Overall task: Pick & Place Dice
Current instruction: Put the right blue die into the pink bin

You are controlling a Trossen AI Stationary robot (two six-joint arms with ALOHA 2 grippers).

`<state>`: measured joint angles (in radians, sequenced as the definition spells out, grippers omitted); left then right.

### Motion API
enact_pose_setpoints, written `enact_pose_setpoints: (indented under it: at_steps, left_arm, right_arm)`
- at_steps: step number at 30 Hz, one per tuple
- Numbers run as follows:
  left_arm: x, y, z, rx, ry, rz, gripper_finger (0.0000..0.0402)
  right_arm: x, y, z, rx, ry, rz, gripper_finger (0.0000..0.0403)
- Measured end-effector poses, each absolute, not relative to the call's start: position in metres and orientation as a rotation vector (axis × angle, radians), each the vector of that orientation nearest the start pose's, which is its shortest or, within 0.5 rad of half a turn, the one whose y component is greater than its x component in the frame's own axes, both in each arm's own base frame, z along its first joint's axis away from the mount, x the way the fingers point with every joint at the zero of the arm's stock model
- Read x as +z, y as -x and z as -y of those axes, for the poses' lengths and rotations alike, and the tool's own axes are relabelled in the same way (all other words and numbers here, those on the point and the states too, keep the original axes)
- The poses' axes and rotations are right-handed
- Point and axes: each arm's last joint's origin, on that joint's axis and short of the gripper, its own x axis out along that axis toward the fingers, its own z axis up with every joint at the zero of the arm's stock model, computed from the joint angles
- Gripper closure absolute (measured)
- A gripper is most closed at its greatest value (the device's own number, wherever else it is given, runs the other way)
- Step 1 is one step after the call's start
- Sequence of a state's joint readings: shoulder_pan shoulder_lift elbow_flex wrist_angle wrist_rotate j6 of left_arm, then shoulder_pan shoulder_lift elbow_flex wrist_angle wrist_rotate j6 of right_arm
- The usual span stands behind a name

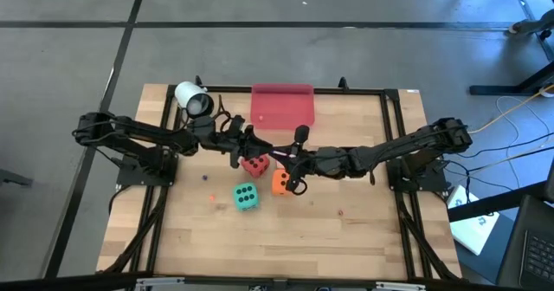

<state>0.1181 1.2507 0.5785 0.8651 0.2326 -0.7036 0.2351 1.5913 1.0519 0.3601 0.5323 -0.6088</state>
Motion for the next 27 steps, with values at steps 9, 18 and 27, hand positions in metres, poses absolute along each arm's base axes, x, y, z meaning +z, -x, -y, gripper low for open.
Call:
enact_pose_setpoints:
  at_steps: [9,18,27]
  left_arm:
    - [0.267,-0.259,-0.024,-0.176,0.667,0.140,0.0297]
    - [0.267,-0.259,-0.024,-0.180,0.667,0.139,0.0305]
    - [0.267,-0.259,-0.024,-0.183,0.667,0.138,0.0315]
  right_arm:
    - [0.277,-0.353,-0.060,-0.281,0.682,-0.261,0.0346]
    - [0.279,-0.354,-0.055,-0.289,0.687,-0.252,0.0346]
    - [0.280,-0.355,-0.053,-0.294,0.696,-0.238,0.0346]
